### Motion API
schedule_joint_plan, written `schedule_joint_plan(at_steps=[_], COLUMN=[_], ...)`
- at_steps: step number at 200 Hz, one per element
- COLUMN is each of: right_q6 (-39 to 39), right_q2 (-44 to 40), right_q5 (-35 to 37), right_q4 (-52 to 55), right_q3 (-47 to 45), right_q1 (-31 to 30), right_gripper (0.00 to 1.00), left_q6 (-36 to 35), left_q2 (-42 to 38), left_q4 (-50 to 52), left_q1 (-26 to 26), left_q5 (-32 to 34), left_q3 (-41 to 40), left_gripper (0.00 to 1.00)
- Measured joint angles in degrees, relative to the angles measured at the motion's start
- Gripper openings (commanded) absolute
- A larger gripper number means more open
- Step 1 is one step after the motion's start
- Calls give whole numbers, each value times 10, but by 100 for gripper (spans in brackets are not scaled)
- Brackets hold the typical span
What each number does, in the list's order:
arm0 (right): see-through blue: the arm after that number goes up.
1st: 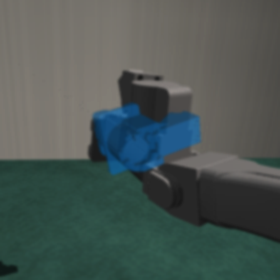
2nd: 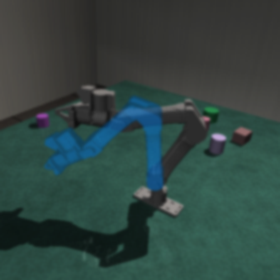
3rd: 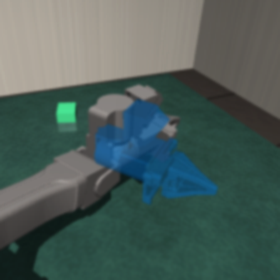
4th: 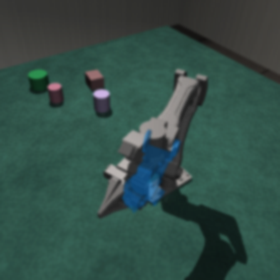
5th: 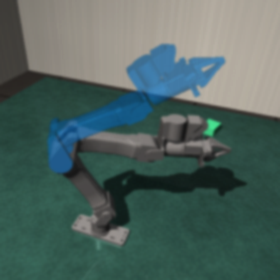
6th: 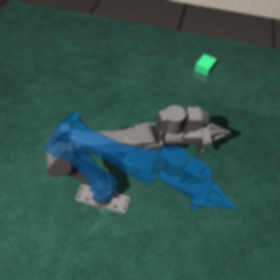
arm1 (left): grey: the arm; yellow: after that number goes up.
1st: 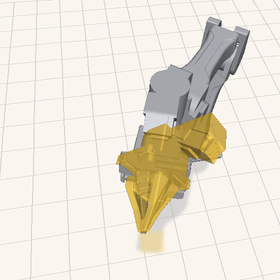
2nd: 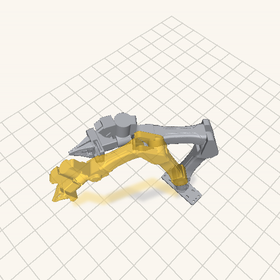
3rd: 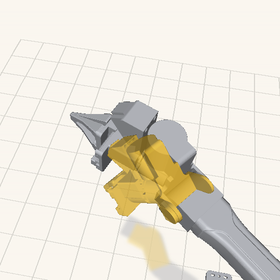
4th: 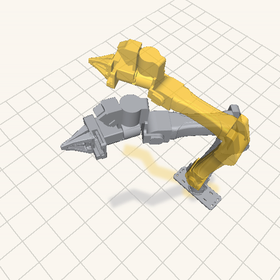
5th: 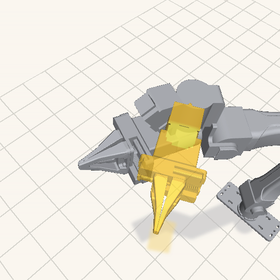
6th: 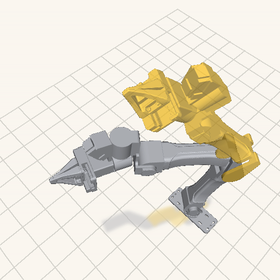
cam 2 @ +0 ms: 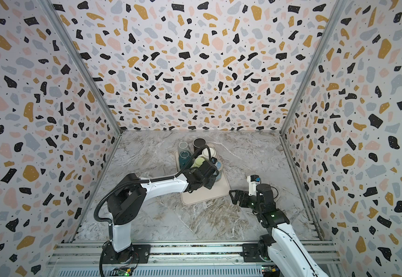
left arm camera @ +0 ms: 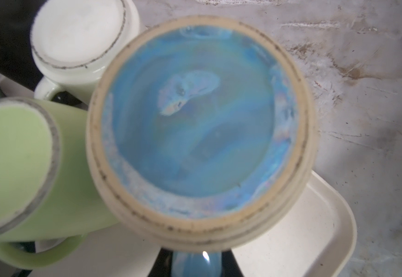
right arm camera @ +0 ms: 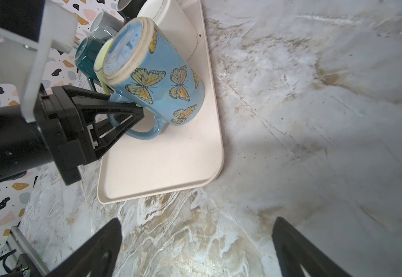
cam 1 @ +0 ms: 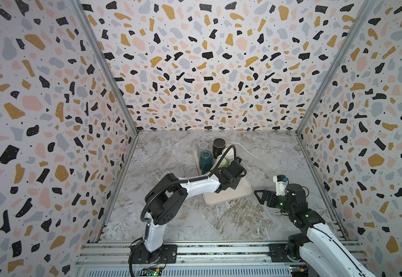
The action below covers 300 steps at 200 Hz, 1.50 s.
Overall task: Turn the mug right side up
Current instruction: Pick up the mug from the tray.
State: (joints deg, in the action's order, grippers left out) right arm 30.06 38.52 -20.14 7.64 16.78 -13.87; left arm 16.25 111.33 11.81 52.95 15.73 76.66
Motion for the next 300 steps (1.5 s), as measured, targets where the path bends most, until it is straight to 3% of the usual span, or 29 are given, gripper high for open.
schedule_joint_plan(at_steps=[154,300], right_q6=[35,90], right_q2=[1,30], right_q5=[-33,-130], right_q4=[-53,-230], right_q3=[-39,-78], right_q1=[1,4], right_gripper=[99,99], left_q6=[-6,23], left_q2=[-58,-165], left_q4=[9,-82], left_q1=[0,0], left_q5=[-35,-69], left_q3=[-13,-72], left_gripper=[0,0])
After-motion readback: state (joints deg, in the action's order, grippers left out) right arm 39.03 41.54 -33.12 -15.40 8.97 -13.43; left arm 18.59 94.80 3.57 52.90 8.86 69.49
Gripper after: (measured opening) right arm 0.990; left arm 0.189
